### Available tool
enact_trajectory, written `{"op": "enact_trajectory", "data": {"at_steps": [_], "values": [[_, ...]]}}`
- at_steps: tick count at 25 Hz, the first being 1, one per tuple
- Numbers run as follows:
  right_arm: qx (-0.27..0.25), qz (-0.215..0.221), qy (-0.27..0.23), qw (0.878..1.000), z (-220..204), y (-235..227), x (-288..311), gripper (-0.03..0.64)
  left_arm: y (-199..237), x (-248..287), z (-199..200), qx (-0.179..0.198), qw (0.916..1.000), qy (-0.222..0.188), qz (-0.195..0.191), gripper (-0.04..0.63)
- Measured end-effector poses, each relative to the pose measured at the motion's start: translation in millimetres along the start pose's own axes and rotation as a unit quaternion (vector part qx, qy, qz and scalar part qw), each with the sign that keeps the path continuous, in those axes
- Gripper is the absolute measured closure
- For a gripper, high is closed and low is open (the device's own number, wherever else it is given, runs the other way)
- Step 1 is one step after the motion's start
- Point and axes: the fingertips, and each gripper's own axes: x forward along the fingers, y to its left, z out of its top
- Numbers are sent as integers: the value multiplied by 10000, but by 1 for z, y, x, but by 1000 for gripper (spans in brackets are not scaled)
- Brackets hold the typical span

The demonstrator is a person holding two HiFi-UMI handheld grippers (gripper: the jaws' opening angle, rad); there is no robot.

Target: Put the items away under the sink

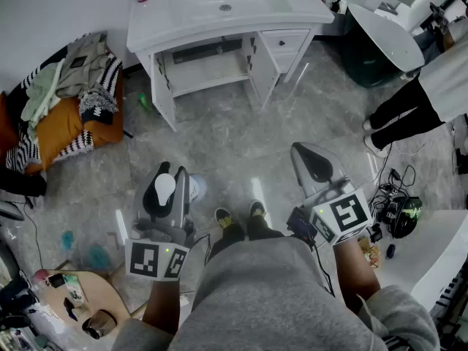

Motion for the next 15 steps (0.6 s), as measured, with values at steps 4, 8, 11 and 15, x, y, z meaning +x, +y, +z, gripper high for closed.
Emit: {"op": "enact_trajectory", "data": {"at_steps": [4, 8, 11, 15], "values": [[-8, -41, -7, 10000, 3, -7, -15, 624, -13, -3, 4, 63, 10000, 3, -59, 474], [256, -138, -121, 9995, 5, -1, -19, 624, -11, -8, 6, -6, 10000, 19, -83, 474], [479, -207, -208, 9984, 6, 6, -16, 624, -6, -12, 9, -16, 10000, 11, -68, 474], [459, -293, -305, 9980, 12, 18, -8, 624, 3, -19, 17, 101, 9999, -40, -51, 474]]}}
